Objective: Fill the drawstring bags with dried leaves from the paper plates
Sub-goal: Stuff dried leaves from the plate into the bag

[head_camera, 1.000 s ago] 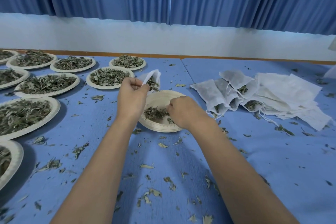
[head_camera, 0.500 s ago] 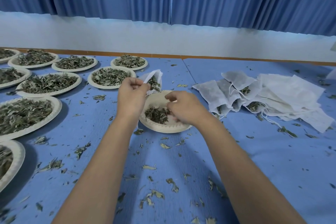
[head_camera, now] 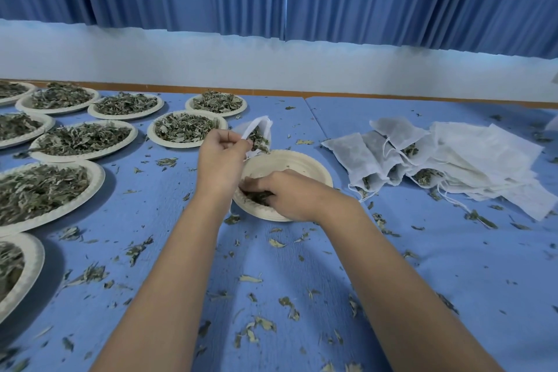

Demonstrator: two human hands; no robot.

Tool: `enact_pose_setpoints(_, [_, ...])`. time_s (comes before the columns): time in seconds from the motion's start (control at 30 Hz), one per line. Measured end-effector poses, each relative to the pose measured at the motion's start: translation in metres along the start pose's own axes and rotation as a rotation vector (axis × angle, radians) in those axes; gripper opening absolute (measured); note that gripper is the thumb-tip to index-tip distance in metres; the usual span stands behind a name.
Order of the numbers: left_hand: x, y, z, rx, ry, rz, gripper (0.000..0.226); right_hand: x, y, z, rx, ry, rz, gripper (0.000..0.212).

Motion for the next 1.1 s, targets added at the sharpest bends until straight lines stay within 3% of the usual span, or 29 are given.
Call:
enact_pose_setpoints(0.1, [0.0, 0.0, 0.0, 0.0, -0.002, -0.004, 0.022, 0.0, 0.0, 0.002, 0.004, 0.015, 0.043, 0.05])
enact_pose_setpoints(0.33, [0.0, 0.0, -0.002, 0.004, -0.004, 0.001, 0.022, 0.009, 0.004, -0.008, 0.034, 0.159, 0.196, 0.04])
enact_pose_setpoints(0.53, [0.0, -0.001, -0.002, -0.015, -0.017, 0.006, 0.011, 0.013, 0.008, -0.006, 0.0, 0.058, 0.318, 0.039])
enact_pose_setpoints(0.67, [0.0, -0.001, -0.003, -0.075, -0.078, 0.04, 0.005, 0.023, 0.013, 0.009, -0.134, -0.285, 0.475, 0.024])
enact_pose_setpoints(0.73, [0.0, -0.001, -0.003, -0.131, -0.135, 0.055, 0.01, 0.033, 0.018, 0.018, -0.213, -0.63, 0.57, 0.02])
enact_pose_setpoints(0.83, [-0.003, 0.001, -0.004, -0.19, -0.175, 0.048, 0.017, 0.043, 0.023, 0.02, -0.204, -1.15, 0.568, 0.021])
enact_pose_setpoints(1.1, [-0.02, 0.013, 0.005, -0.268, -0.03, -0.122, 0.018, 0.046, 0.025, 0.01, -0.185, -1.224, 0.65, 0.014])
Point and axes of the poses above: each hand's wrist, its own y-axis away from the middle knuckle, its own x-axis out of the back of the hand, z = x × y, the point moved 4 cm from there along -y, towards the middle knuckle, and after that the axes turned 2 degrees about z, right-handed, at the moved point
